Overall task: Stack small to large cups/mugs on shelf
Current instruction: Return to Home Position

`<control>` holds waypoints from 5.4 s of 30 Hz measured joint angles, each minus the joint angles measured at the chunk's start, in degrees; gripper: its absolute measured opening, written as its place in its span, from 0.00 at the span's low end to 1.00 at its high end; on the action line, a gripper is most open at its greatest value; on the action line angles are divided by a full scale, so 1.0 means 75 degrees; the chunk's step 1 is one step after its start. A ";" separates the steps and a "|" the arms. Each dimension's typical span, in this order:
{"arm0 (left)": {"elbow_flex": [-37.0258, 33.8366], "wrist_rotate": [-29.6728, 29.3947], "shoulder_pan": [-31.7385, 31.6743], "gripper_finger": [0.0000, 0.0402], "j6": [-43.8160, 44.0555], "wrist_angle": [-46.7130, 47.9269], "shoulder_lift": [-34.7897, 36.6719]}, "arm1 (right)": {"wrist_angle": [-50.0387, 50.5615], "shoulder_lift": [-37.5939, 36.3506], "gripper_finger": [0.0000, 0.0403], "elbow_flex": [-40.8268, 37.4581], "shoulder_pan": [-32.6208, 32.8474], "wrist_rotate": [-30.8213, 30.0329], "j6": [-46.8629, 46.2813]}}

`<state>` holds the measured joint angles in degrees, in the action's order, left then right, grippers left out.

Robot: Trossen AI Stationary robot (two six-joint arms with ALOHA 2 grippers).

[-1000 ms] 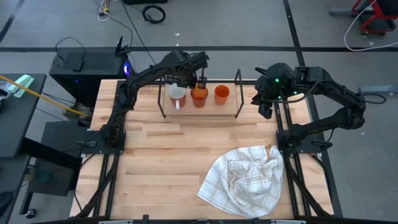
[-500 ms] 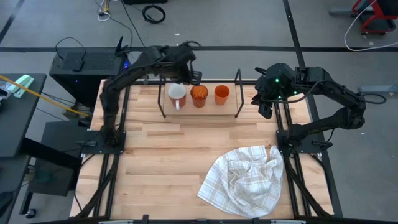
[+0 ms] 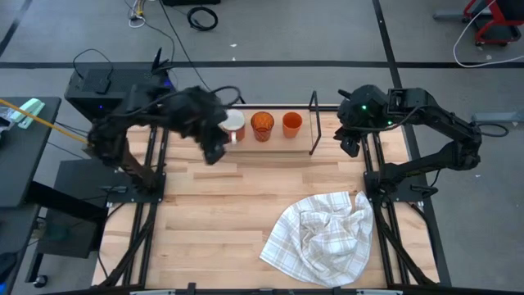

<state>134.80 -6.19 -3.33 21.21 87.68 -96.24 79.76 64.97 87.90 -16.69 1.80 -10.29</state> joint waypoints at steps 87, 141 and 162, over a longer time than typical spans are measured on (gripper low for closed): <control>-1.5034 -0.0998 0.1900 0.22 -0.1051 -1.2971 1.2794 | -1.5887 -0.8655 0.22 -0.9783 0.4093 0.0069 -0.0903; -1.7908 -0.1004 0.1900 0.22 -0.2523 -1.2199 1.2586 | -1.0744 -0.8413 0.22 -1.1535 0.4092 -0.0061 -0.0005; -1.7911 -0.1004 0.1900 0.21 -0.2523 -1.2234 1.2586 | -1.0744 -0.8413 0.22 -1.1532 0.4092 -0.0061 -0.0008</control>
<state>0.47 -13.72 10.92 2.28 -4.08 -1.85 -0.82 1.87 1.41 14.00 1.34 -10.35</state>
